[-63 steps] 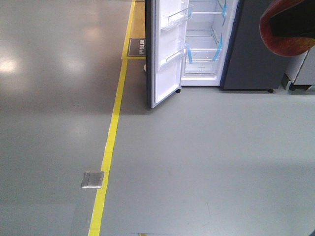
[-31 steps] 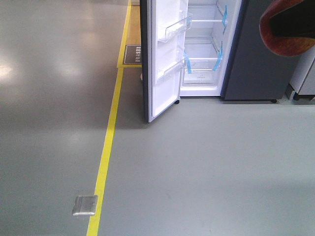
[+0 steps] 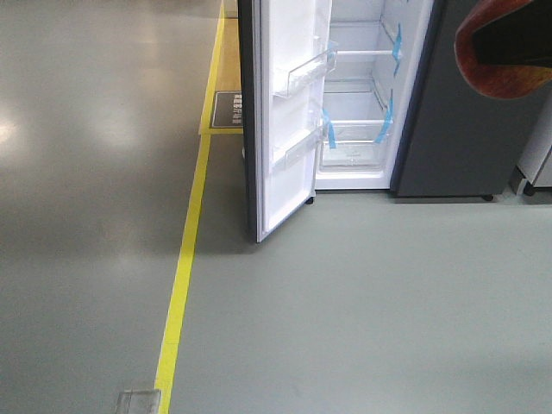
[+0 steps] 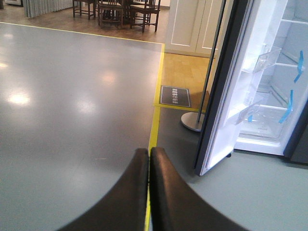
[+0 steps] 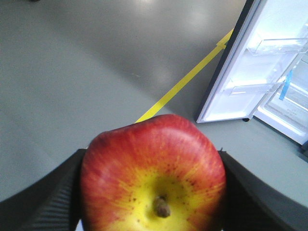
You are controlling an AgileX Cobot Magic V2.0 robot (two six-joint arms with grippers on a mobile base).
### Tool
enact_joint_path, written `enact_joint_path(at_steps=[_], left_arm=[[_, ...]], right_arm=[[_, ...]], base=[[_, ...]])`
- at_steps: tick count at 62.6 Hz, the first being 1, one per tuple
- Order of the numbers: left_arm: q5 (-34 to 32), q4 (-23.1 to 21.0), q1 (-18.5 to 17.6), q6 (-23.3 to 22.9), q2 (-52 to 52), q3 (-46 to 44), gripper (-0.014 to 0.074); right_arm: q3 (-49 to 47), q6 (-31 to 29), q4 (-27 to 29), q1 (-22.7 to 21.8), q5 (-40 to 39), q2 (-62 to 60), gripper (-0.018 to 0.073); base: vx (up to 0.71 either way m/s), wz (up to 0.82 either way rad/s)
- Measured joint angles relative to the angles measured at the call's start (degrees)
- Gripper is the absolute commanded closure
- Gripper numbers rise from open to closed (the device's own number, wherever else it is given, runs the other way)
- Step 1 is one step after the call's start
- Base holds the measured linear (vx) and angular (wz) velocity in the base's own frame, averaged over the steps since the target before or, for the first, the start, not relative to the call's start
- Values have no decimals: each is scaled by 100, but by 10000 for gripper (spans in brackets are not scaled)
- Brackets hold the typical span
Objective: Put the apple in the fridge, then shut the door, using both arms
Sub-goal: 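Drive up to the refrigerator's open door, apple held in right gripper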
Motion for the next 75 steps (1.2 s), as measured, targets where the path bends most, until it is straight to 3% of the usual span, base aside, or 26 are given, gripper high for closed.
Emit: enact_joint_path(at_steps=[75], left_arm=[[0, 0, 0, 0, 0, 0, 603]], right_arm=[[0, 0, 0, 0, 0, 0, 566]], base=[[21, -1]])
